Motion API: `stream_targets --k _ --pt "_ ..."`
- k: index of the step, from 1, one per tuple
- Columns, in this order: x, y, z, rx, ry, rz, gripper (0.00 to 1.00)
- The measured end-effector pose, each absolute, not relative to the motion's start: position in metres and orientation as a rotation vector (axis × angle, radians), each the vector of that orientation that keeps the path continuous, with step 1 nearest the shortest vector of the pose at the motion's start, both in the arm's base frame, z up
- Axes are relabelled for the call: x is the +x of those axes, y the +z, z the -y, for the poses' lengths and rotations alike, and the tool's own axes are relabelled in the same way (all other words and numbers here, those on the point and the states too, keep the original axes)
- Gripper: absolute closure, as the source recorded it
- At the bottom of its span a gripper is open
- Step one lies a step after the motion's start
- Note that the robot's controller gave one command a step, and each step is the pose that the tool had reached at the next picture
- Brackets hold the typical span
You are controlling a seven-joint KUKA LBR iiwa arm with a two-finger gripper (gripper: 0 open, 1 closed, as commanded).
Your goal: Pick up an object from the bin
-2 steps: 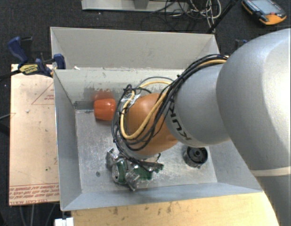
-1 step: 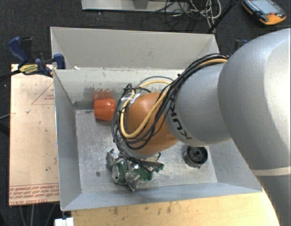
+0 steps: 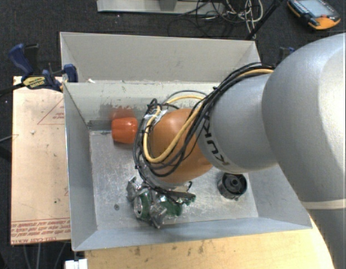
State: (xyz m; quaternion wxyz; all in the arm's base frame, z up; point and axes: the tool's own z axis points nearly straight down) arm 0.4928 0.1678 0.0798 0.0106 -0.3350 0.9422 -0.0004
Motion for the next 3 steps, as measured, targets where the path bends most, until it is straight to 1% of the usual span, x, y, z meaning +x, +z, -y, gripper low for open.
stream_targets --k 1,3 --pt "0.4934 0.0880 -0.1681 -1.046 0.000 -2.947 1.00" --pt "0.4922 0.0969 -0.1687 -1.049 0.002 -2.957 1.00"
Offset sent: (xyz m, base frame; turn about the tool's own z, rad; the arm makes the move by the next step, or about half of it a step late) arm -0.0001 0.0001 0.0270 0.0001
